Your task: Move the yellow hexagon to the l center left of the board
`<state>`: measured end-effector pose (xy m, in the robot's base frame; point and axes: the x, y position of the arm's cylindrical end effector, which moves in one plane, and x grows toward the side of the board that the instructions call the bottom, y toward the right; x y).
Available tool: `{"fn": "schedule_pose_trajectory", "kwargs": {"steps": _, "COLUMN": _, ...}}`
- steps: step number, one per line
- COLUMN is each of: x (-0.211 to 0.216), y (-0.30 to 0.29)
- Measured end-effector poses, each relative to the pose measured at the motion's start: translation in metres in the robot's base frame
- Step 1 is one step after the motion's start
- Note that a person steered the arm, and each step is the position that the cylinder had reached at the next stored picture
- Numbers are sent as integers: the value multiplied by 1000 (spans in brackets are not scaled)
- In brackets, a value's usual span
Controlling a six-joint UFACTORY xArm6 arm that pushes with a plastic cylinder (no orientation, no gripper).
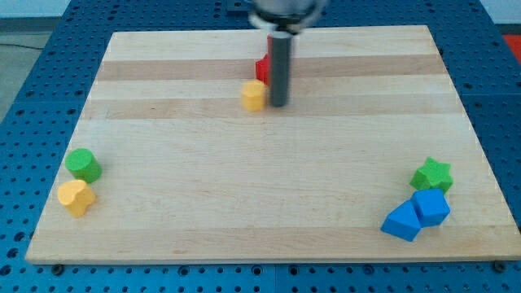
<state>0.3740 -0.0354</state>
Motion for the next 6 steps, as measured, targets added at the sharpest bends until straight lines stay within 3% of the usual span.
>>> {"fn": "schedule_pose_trajectory", "kwargs": {"steps": 1, "x": -1, "y": -83}}
{"fn": "schedule_pose_trajectory", "kwargs": {"steps": 2, "x": -20, "y": -33}}
{"fn": "schedule_pose_trajectory", "kwargs": {"steps": 3, "x": -45, "y": -54}}
{"fn": "schedule_pose_trajectory", "kwargs": {"steps": 4, "x": -45, "y": -127}}
{"fn": "schedule_pose_trajectory", "kwargs": {"steps": 6, "x": -6, "y": -179}}
